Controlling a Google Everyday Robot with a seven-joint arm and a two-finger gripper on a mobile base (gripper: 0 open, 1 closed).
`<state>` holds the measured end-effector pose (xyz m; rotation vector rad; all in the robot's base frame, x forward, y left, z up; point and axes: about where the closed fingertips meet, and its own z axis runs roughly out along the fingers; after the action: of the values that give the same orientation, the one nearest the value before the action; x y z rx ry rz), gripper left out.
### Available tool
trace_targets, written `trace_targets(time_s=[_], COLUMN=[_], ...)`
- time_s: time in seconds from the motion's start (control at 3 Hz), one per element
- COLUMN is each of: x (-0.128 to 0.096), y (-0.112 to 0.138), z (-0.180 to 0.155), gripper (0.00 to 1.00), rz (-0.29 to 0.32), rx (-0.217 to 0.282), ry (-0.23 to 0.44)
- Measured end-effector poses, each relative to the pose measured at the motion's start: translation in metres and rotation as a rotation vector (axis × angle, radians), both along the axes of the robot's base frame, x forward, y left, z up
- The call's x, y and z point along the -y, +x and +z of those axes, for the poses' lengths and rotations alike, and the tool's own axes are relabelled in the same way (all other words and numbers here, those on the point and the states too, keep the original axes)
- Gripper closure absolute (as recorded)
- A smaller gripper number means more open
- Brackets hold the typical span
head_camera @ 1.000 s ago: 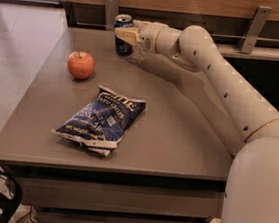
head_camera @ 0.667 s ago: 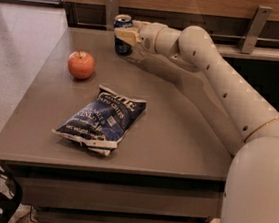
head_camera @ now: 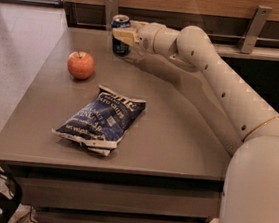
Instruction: Pick pepsi can
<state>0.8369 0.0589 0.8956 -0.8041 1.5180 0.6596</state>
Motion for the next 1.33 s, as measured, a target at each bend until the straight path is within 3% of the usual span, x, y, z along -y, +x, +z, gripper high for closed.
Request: trace_targets(time_s=[0.33, 1.0, 1.33], x=[-0.002, 0.008, 0.012], y=[-0.007, -0.032, -0.039], z=[0.017, 0.106, 0.126], gripper=[1.00, 1.00, 1.00], rz=[0.028, 0.088, 0.106], rx=[0.005, 0.066, 0.087], ry=[0.002, -0.046, -0.052])
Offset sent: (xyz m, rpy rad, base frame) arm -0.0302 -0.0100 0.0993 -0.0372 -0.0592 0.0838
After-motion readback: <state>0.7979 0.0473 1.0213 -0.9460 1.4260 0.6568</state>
